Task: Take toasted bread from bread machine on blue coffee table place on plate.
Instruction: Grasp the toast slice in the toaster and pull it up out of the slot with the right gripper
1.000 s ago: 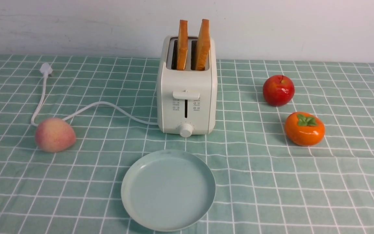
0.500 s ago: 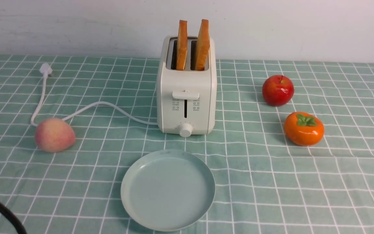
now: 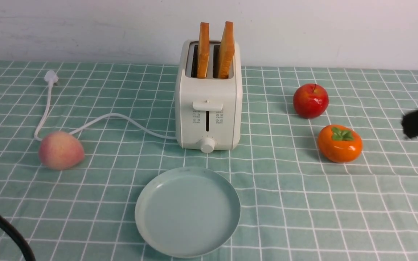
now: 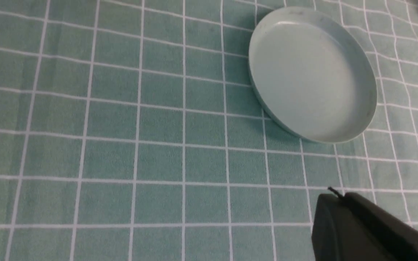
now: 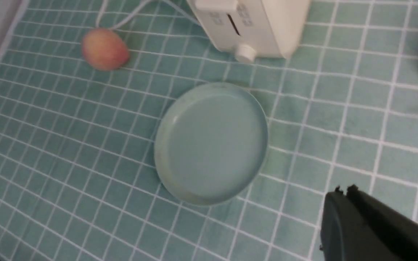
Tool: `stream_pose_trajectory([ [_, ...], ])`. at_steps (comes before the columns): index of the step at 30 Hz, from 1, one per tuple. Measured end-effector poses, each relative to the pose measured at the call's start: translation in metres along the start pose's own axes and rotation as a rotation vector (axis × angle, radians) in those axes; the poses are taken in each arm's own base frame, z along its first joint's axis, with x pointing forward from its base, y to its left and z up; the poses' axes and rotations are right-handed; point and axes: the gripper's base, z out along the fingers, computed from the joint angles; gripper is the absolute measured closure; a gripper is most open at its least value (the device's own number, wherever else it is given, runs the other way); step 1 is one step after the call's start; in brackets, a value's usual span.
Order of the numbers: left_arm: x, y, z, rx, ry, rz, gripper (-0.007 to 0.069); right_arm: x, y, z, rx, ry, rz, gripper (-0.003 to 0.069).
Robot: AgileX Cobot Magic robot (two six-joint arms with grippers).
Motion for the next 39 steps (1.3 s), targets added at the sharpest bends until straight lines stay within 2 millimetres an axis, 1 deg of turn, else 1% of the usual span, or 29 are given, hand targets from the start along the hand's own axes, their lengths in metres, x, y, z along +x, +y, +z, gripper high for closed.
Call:
stream_pose_trajectory([
  [1, -0.001, 0.0, 0.0, 0.002, -0.015, 0.0, 0.0638, -0.007, 0.003, 0.004, -0.01, -0.007, -0.013, 0.0654],
  [3, -0.003, -0.001, 0.0, 0.008, -0.038, -0.001, 0.0638, -0.021, 0.007, 0.024, -0.041, 0.014, -0.034, 0.0648],
  [4, -0.005, -0.001, 0.0, 0.01, -0.05, -0.001, 0.0638, -0.029, 0.011, 0.036, -0.057, 0.025, -0.046, 0.0642],
  [5, -0.005, -0.001, 0.0, 0.012, -0.059, -0.001, 0.0638, -0.04, 0.014, 0.054, -0.069, 0.039, -0.063, 0.0634],
  [6, -0.006, -0.001, 0.0, 0.012, -0.063, -0.001, 0.0638, -0.044, 0.016, 0.067, -0.077, 0.059, -0.073, 0.0627],
  [8, -0.006, -0.002, 0.0, 0.017, -0.063, -0.004, 0.0638, -0.062, 0.021, 0.086, -0.08, 0.056, -0.11, 0.0601],
  [9, -0.006, -0.002, 0.0, 0.019, -0.063, -0.006, 0.0638, -0.067, 0.02, 0.097, -0.075, 0.069, -0.121, 0.059],
  [10, -0.006, -0.002, 0.0, 0.021, -0.063, -0.007, 0.0638, -0.079, 0.021, 0.109, -0.066, 0.057, -0.147, 0.056],
  [11, -0.006, -0.002, 0.0, 0.022, -0.061, -0.008, 0.0638, -0.088, 0.019, 0.12, -0.054, 0.053, -0.162, 0.0533],
  [12, -0.005, -0.002, 0.0, 0.023, -0.06, -0.009, 0.0638, -0.092, 0.016, 0.131, -0.04, 0.059, -0.169, 0.0521],
  [13, -0.005, -0.002, 0.0, 0.024, -0.058, -0.01, 0.0638, -0.102, 0.014, 0.14, -0.026, 0.037, -0.166, 0.0472],
  [14, -0.005, -0.002, 0.0, 0.024, -0.057, -0.01, 0.0638, -0.103, 0.012, 0.146, -0.019, 0.044, -0.165, 0.0465],
  [15, -0.005, -0.002, 0.0, 0.023, -0.054, -0.01, 0.0638, -0.112, 0.007, 0.16, 0.004, 0.03, -0.148, 0.0407],
  [17, -0.005, -0.002, 0.0, 0.023, -0.051, -0.01, 0.0638, -0.123, -0.001, 0.183, 0.03, 0.013, -0.099, 0.0312],
  [18, -0.005, -0.002, 0.0, 0.023, -0.05, -0.01, 0.0638, -0.126, -0.003, 0.19, 0.033, 0.009, -0.08, 0.0277],
  [20, -0.005, -0.002, 0.0, 0.023, -0.05, -0.01, 0.0638, -0.132, -0.009, 0.209, 0.04, 0.001, -0.049, 0.0181],
  [23, -0.005, -0.002, 0.0, 0.024, -0.05, -0.011, 0.0638, -0.134, -0.018, 0.233, 0.046, -0.004, -0.036, 0.0094],
  [24, -0.005, -0.002, 0.0, 0.024, -0.05, -0.011, 0.0638, -0.136, -0.019, 0.238, 0.046, -0.015, -0.035, 0.0075],
  [25, -0.005, -0.002, 0.0, 0.025, -0.049, -0.011, 0.0638, -0.135, -0.021, 0.241, 0.048, -0.012, -0.033, 0.0071],
  [26, -0.005, -0.002, 0.0, 0.025, -0.049, -0.012, 0.0638, -0.136, -0.025, 0.252, 0.05, -0.026, -0.027, 0.005],
  [27, -0.005, -0.002, 0.0, 0.025, -0.049, -0.012, 0.0638, -0.136, -0.026, 0.253, 0.05, -0.027, -0.027, 0.0046],
  [31, -0.004, -0.002, 0.0, 0.026, -0.048, -0.012, 0.0638, -0.135, -0.034, 0.275, 0.056, -0.081, -0.014, 0.0052],
  [32, -0.004, -0.002, 0.0, 0.026, -0.048, -0.012, 0.0638, -0.135, -0.034, 0.276, 0.056, -0.084, -0.015, 0.0053],
  [33, -0.004, -0.002, 0.0, 0.026, -0.047, -0.012, 0.0638, -0.134, -0.034, 0.283, 0.055, -0.106, -0.016, 0.0067],
  [36, -0.004, -0.003, 0.0, 0.031, -0.04, -0.017, 0.0638, -0.133, -0.032, 0.294, 0.052, -0.145, -0.035, 0.0108],
  [37, -0.003, -0.003, 0.0, 0.03, -0.036, -0.016, 0.0638, -0.132, -0.032, 0.298, 0.053, -0.153, -0.037, 0.0134],
  [39, -0.003, -0.003, 0.0, 0.03, -0.033, -0.016, 0.0638, -0.131, -0.034, 0.303, 0.056, -0.166, -0.04, 0.0215],
])
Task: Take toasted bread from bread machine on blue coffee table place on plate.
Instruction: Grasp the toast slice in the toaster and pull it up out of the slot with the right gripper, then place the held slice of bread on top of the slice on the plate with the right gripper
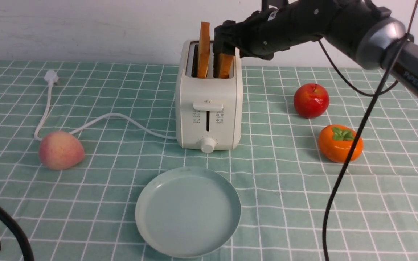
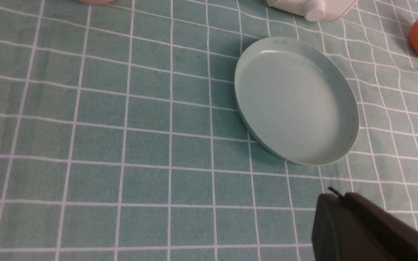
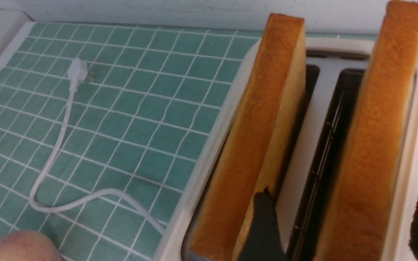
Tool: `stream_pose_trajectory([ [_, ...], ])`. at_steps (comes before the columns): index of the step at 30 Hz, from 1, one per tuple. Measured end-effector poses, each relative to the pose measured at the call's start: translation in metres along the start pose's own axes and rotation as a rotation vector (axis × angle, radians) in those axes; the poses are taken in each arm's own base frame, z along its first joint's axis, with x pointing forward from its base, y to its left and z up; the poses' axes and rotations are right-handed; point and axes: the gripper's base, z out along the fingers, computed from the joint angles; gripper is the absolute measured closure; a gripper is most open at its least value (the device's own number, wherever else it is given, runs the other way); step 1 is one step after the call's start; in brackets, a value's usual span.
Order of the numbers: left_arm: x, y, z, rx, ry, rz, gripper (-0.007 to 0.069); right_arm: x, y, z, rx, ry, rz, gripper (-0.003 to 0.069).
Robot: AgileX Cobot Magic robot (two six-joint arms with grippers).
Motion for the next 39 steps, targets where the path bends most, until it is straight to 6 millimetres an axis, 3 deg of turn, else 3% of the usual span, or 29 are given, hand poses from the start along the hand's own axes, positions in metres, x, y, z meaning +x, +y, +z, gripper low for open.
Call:
stream_pose_trajectory([
  [3, 0.0, 0.0, 0.0, -0.001, 0.003, 0.0, 0.0638, 0.002, -0.002, 0.003, 0.005, 0.004, 0.009, 0.0487],
  [5, 0.001, 0.0, 0.0, -0.001, 0.006, 0.0, 0.0638, -0.002, 0.001, -0.004, 0.007, 0.0, 0.004, 0.0587],
  [7, 0.001, 0.0, 0.0, -0.001, 0.006, 0.0, 0.0638, -0.012, 0.006, -0.018, 0.007, -0.017, -0.015, 0.0591],
  [9, 0.001, 0.0, 0.0, -0.001, 0.006, 0.0, 0.0638, -0.029, 0.017, -0.05, 0.013, -0.046, -0.058, 0.0582],
  [12, 0.001, 0.0, 0.0, -0.001, 0.006, 0.0, 0.0638, -0.051, 0.035, -0.106, 0.018, -0.062, -0.114, 0.0582],
  [14, 0.001, 0.0, 0.0, -0.003, 0.006, 0.002, 0.0638, -0.061, 0.049, -0.153, 0.015, -0.041, -0.144, 0.0582],
  [15, 0.001, 0.0, 0.0, -0.003, 0.006, 0.004, 0.0638, -0.063, 0.052, -0.162, 0.011, -0.047, -0.148, 0.0582],
  [16, 0.001, 0.0, 0.0, -0.004, 0.006, 0.005, 0.0638, -0.062, 0.062, -0.196, -0.005, 0.01, -0.157, 0.0582],
  [17, 0.001, 0.0, 0.0, -0.004, 0.006, 0.005, 0.0638, -0.058, 0.067, -0.212, -0.025, 0.065, -0.164, 0.0582],
  [18, 0.001, 0.0, 0.0, -0.004, 0.006, 0.005, 0.0638, -0.057, 0.068, -0.213, -0.029, 0.081, -0.165, 0.0582],
  [19, 0.0, 0.0, 0.0, -0.004, 0.005, 0.005, 0.0638, -0.051, 0.077, -0.232, -0.086, 0.143, -0.171, 0.0582],
  [20, 0.0, 0.0, 0.0, -0.002, 0.003, 0.004, 0.0638, -0.047, 0.08, -0.237, -0.127, 0.17, -0.17, 0.0582],
  [24, 0.0, 0.0, 0.0, 0.004, 0.0, -0.001, 0.0638, -0.018, 0.086, -0.22, -0.302, 0.311, -0.112, 0.0582],
  [27, 0.0, -0.001, 0.0, 0.007, 0.003, -0.003, 0.0638, 0.021, 0.078, -0.182, -0.424, 0.471, -0.028, 0.0582],
  [30, 0.001, -0.001, 0.0, 0.006, 0.016, -0.004, 0.0638, 0.046, 0.071, -0.159, -0.484, 0.557, 0.044, 0.0582],
  [32, 0.002, -0.002, 0.0, 0.022, 0.023, -0.016, 0.0638, 0.078, 0.063, -0.132, -0.547, 0.648, 0.153, 0.0582],
  [34, 0.002, -0.003, 0.0, 0.028, 0.024, -0.021, 0.0638, 0.088, 0.06, -0.121, -0.565, 0.673, 0.178, 0.0582],
  [35, 0.002, -0.004, 0.0, 0.04, 0.026, -0.029, 0.0638, 0.105, 0.053, -0.103, -0.566, 0.717, 0.211, 0.0582],
  [39, 0.002, -0.005, 0.0, 0.052, 0.028, -0.037, 0.0638, 0.13, 0.039, -0.07, -0.529, 0.789, 0.294, 0.0582],
])
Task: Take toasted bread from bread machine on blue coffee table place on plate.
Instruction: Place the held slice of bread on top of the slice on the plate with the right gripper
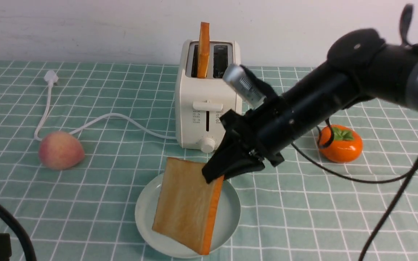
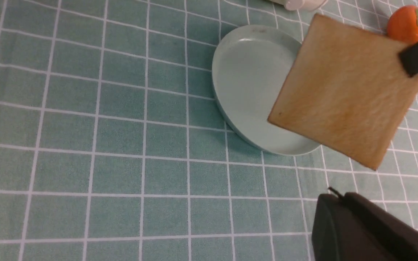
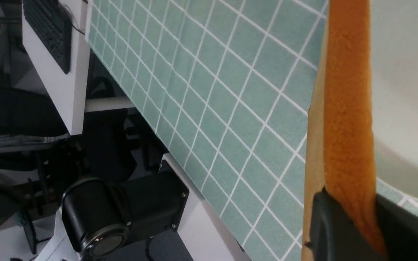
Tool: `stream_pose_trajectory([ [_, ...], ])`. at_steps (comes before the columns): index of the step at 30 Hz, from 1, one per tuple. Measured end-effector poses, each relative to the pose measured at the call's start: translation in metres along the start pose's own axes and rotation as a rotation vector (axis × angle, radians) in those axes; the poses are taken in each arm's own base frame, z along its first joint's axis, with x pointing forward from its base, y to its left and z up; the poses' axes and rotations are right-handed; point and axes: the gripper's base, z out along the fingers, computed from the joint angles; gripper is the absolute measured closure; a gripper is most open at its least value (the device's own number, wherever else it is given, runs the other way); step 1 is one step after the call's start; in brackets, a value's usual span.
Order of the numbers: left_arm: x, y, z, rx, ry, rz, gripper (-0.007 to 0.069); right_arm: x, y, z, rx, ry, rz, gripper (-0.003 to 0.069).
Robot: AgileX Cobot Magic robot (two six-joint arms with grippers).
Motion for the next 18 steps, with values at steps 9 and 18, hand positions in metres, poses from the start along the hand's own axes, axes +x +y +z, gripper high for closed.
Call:
stream_pose_trajectory([
  [9, 0.0, -0.001, 0.0, 0.009, -0.002, -0.006, 0.0638, -0.007, -0.018, 0.012, 0.023, -0.027, 0.041, 0.0533],
  [18, 0.002, 0.0, 0.0, 0.005, 0.024, -0.006, 0.0638, -0.006, -0.03, 0.011, 0.161, -0.023, 0.025, 0.0267],
])
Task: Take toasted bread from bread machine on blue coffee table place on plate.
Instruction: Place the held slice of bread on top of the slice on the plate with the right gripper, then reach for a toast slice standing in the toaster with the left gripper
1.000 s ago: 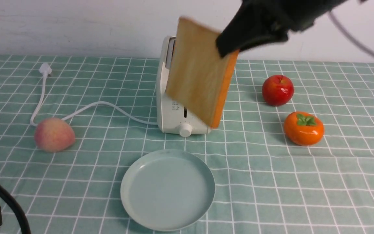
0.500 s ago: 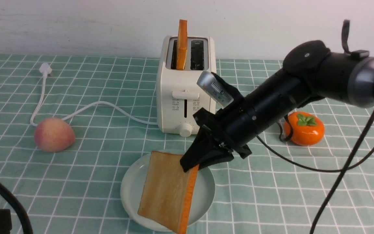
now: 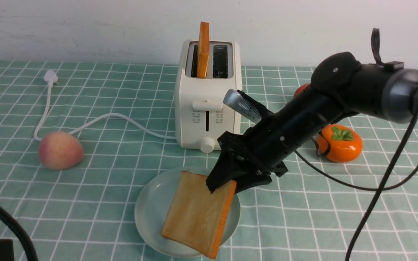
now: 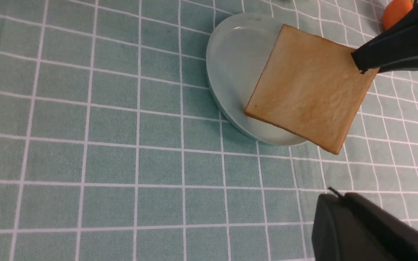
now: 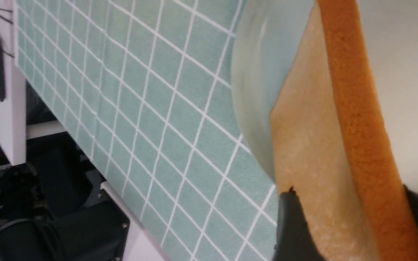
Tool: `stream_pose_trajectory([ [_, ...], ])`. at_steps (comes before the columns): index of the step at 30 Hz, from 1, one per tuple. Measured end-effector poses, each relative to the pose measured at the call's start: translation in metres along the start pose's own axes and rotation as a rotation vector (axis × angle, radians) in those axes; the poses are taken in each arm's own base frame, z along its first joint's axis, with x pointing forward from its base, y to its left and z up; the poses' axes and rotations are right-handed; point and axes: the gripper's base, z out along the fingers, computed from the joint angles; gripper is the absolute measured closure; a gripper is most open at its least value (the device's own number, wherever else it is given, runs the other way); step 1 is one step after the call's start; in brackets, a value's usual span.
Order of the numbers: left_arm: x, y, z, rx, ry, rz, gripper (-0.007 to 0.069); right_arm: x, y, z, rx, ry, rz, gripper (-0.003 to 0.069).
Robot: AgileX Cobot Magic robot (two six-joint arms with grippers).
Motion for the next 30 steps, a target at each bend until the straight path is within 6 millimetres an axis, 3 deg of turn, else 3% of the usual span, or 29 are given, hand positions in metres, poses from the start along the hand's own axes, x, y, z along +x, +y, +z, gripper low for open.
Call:
stream_pose_trajectory([
  [1, 0.0, 0.0, 0.0, 0.0, 0.0, 0.0, 0.0638, -0.001, -0.003, 0.0, 0.035, -0.005, -0.009, 0.0216],
  [5, 0.0, 0.0, 0.0, 0.0, 0.0, 0.001, 0.0638, -0.008, -0.005, -0.011, 0.134, -0.015, -0.081, 0.0163],
  [9, 0.0, -0.001, 0.0, 0.007, 0.001, -0.004, 0.0638, -0.02, 0.003, -0.04, 0.235, -0.044, -0.083, 0.0181],
  [14, -0.003, -0.002, 0.001, 0.021, -0.026, -0.013, 0.0638, -0.018, 0.053, -0.138, 0.542, -0.259, -0.184, 0.034],
  [16, -0.006, -0.002, 0.003, 0.028, -0.04, -0.02, 0.0638, -0.008, 0.07, -0.163, 0.584, -0.339, -0.199, 0.0396],
  [19, -0.021, -0.005, 0.015, 0.036, -0.036, -0.034, 0.0638, 0.033, 0.112, -0.225, 0.669, -0.531, -0.222, 0.0545],
  [20, -0.028, -0.007, 0.022, 0.036, -0.016, -0.022, 0.0638, 0.059, 0.13, -0.252, 0.689, -0.618, -0.238, 0.0594],
  [21, -0.035, -0.009, 0.026, 0.042, -0.003, -0.016, 0.0638, 0.072, 0.137, -0.261, 0.689, -0.649, -0.24, 0.0622],
  [23, -0.056, -0.015, 0.039, 0.063, 0.027, 0.001, 0.0638, 0.119, 0.157, -0.29, 0.69, -0.754, -0.261, 0.0669],
  [26, -0.086, -0.027, 0.057, 0.109, 0.065, 0.051, 0.0638, 0.182, 0.163, -0.302, 0.66, -0.812, -0.252, 0.0677],
  [30, -0.125, -0.056, 0.084, 0.197, 0.103, 0.137, 0.0638, 0.252, 0.141, -0.285, 0.606, -0.835, -0.227, 0.0673],
])
